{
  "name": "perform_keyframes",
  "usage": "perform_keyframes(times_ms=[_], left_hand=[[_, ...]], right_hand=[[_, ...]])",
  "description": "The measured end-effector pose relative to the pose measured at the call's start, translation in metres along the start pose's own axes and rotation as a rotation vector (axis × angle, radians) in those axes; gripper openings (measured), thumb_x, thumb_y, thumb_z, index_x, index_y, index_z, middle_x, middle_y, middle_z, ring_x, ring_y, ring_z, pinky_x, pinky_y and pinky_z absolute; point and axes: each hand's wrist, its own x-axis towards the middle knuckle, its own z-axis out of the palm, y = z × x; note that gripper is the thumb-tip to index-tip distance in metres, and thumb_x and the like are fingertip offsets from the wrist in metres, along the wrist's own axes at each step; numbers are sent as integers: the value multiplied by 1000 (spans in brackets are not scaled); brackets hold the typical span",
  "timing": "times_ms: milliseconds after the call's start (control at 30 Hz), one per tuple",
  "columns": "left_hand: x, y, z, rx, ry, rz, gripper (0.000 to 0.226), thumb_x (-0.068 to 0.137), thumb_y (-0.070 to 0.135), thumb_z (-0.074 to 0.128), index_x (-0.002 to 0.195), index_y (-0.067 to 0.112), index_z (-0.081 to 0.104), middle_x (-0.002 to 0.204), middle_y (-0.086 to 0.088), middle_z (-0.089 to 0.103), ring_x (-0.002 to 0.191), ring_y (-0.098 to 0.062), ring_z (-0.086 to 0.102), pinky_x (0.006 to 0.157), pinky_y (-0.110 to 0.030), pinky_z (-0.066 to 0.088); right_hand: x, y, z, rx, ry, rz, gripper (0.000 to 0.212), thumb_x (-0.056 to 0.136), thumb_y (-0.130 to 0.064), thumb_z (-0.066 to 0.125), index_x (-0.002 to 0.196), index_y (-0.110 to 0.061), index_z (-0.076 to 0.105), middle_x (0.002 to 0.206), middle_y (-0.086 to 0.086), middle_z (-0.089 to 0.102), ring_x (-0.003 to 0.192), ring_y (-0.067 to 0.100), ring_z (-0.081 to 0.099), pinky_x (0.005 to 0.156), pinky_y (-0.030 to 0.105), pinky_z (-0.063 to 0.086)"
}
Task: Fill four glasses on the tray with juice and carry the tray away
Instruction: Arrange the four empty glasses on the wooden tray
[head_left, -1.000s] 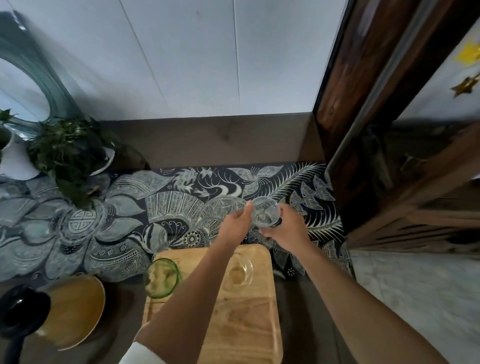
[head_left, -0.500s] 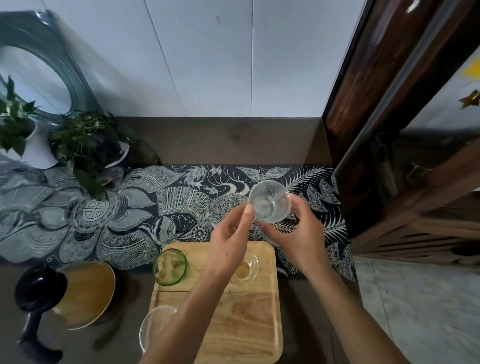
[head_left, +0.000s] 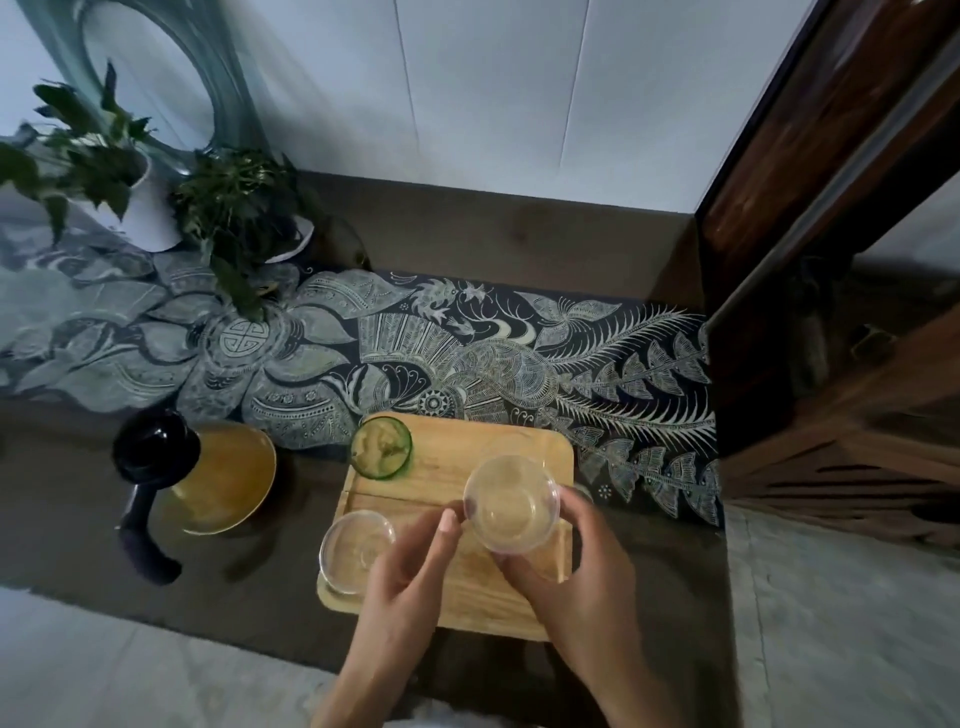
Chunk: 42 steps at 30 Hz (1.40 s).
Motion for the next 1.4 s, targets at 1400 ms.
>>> perform_keyframes(times_ms=[1400], left_hand=[[-14,-32,-143,267,-236,-50,42,87,54,63,118,28,74,116,11,75,108,-14,71,94,-39,58]], right_hand=[[-58,-3,20,-62,280,131,43,83,-23,73,125,-23,65,116,-6,71,107,6,67,97,28,51]])
